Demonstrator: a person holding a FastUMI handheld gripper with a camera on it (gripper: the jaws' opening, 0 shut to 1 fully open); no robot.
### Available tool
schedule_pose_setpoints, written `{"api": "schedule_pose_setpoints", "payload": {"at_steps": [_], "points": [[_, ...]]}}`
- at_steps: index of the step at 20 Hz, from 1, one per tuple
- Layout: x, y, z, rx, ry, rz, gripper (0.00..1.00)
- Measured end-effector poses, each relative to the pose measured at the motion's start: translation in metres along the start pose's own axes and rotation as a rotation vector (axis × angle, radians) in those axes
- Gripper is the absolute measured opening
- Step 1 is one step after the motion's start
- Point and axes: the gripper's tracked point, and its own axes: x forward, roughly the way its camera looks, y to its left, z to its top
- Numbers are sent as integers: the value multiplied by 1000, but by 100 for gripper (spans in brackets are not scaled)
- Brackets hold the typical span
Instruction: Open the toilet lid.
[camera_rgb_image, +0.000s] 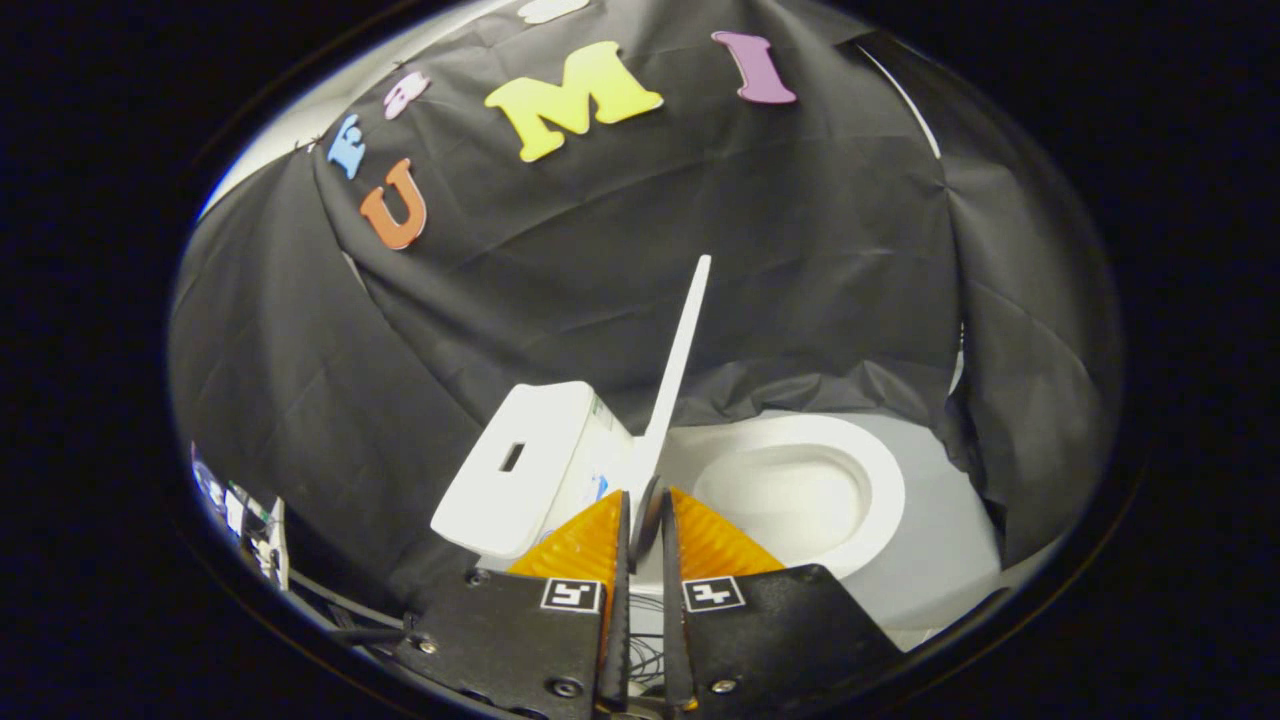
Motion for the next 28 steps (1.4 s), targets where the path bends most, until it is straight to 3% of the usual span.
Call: {"api": "schedule_pose_setpoints", "payload": {"at_steps": [12,28], "points": [[15,101,10,-195,3,0,17],[56,216,-14,-389,23,-4,17]]}}
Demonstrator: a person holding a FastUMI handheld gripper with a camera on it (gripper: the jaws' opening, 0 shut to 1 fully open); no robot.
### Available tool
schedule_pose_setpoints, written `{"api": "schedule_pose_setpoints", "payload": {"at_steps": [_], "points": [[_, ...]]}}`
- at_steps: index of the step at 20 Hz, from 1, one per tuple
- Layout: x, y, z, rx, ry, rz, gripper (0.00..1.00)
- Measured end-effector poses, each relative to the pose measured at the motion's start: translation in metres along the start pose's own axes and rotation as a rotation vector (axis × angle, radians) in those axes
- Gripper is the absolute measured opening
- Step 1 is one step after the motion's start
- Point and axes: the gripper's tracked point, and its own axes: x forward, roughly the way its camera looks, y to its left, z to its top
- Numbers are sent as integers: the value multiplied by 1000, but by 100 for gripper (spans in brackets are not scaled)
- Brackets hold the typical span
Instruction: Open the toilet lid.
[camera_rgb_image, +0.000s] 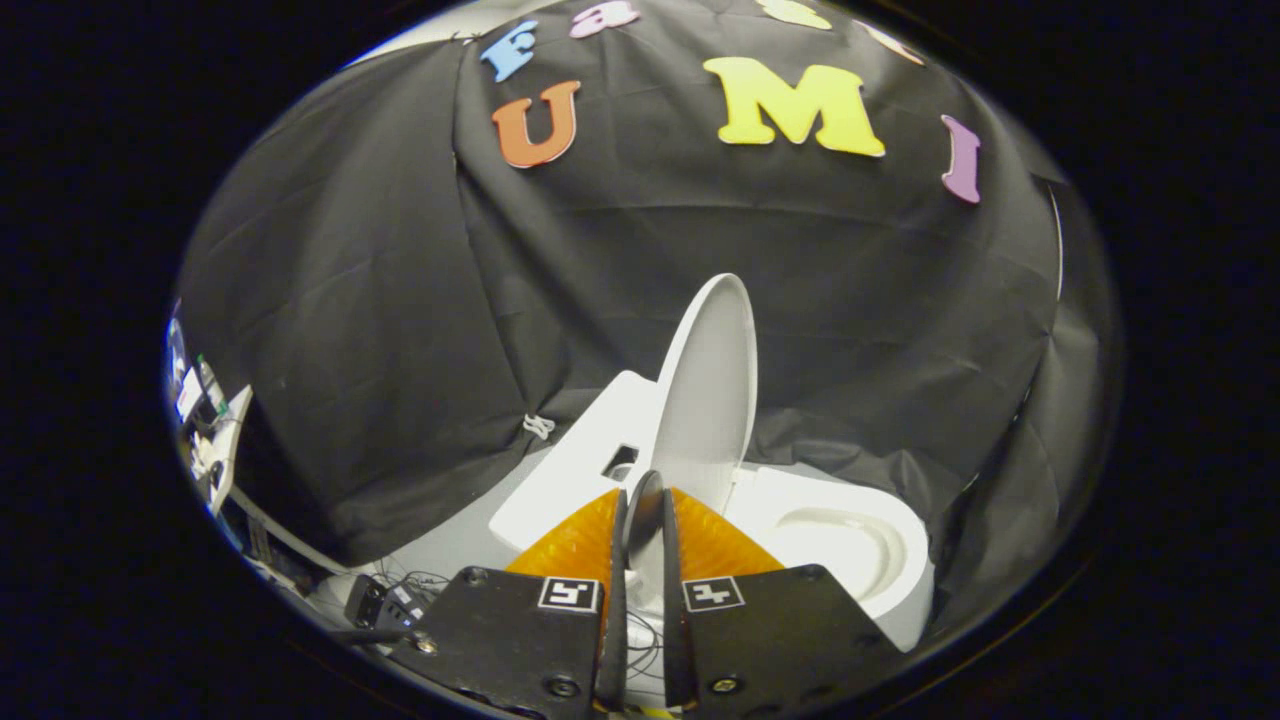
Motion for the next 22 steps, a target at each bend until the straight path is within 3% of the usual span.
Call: {"api": "schedule_pose_setpoints", "payload": {"at_steps": [13,18,22], "points": [[31,52,-1,-99,5,-40,18],[34,49,-2,-159,-7,-76,18],[29,36,-2,-130,-16,-93,18]]}}
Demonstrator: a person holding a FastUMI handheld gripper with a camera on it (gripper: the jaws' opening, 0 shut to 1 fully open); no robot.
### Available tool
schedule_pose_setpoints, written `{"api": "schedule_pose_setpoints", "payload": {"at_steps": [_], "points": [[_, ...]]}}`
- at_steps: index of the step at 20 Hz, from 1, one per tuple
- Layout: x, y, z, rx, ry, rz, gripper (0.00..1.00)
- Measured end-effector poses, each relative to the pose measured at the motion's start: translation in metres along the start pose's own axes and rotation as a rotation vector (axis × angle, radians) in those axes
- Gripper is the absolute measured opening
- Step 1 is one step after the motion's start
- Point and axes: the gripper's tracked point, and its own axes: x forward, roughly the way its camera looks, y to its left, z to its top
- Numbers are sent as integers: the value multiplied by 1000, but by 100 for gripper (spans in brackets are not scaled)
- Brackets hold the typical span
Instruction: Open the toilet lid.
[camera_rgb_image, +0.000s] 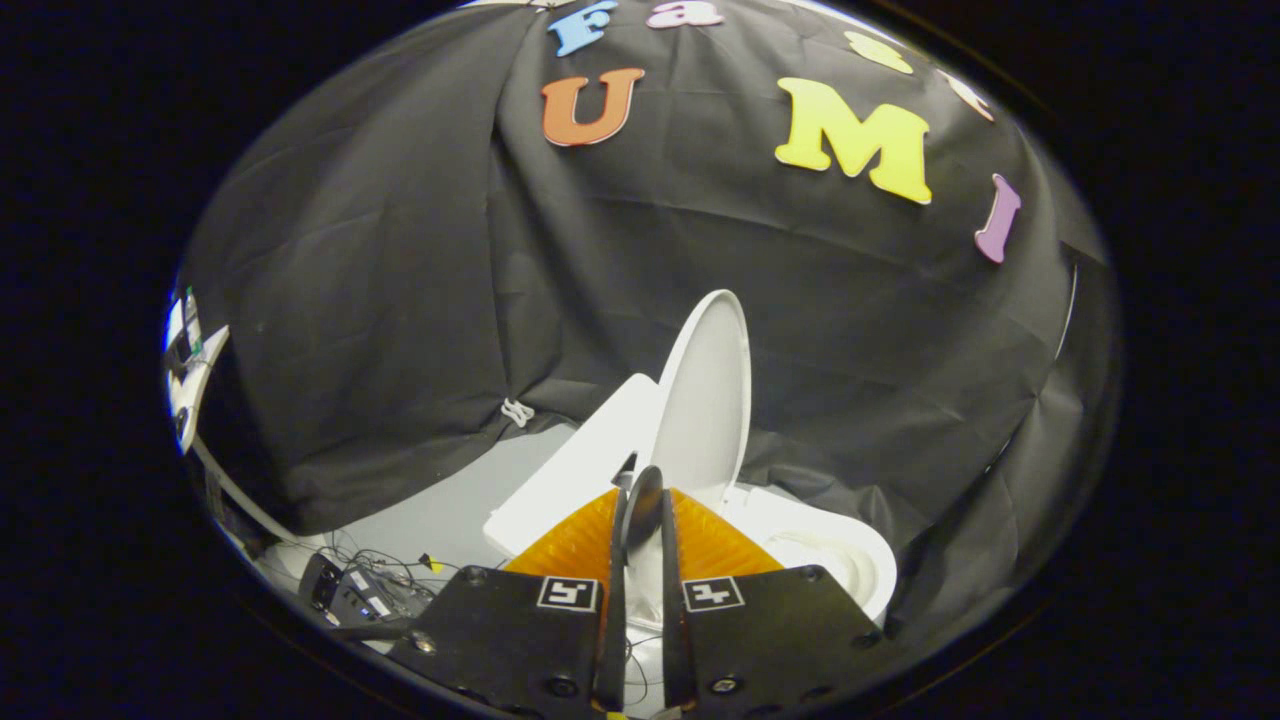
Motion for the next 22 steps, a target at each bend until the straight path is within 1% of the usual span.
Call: {"api": "schedule_pose_setpoints", "payload": {"at_steps": [2,5,8,9,11,12,14,16,18,22], "points": [[-6,0,-3,-4,-1,13,25],[-22,-1,4,-21,-57,38,33],[-43,-6,10,-20,-123,36,49],[-51,-11,10,-16,-143,31,51],[-69,-30,10,-9,-192,-15,55],[-79,-39,10,0,-215,-25,55],[-95,-57,7,27,-246,-38,59],[-111,-78,-4,48,-265,-51,63],[-126,-105,-15,72,-284,-89,68],[-153,-151,-35,110,-340,-152,68]]}}
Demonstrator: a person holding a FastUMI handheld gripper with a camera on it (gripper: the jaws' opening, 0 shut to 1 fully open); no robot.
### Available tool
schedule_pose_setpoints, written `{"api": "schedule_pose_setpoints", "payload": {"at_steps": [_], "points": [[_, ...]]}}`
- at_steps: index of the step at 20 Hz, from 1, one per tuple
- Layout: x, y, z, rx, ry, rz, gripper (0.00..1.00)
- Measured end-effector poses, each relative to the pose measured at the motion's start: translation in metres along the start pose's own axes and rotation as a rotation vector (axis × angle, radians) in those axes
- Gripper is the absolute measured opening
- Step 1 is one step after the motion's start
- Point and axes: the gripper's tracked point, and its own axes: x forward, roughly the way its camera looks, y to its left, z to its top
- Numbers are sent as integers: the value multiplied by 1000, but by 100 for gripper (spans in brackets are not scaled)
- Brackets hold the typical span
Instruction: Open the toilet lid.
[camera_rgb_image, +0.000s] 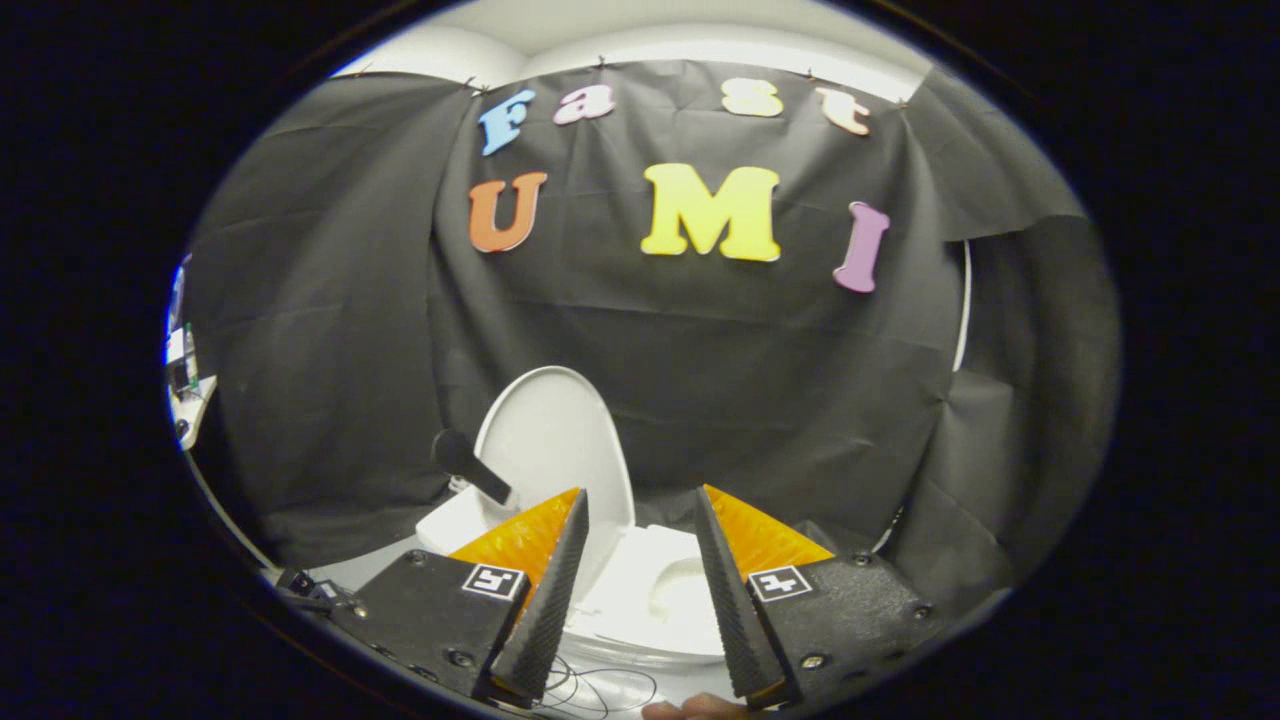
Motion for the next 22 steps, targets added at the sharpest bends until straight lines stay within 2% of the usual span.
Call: {"api": "schedule_pose_setpoints", "payload": {"at_steps": [2,5,9,11,22], "points": [[-13,-18,-11,-15,-22,-23,82],[-30,-41,-19,-33,-56,-58,83],[-48,-59,-38,3,-63,-79,84],[-52,-71,-51,28,-58,-96,90],[-95,-142,-113,80,-98,-195,90]]}}
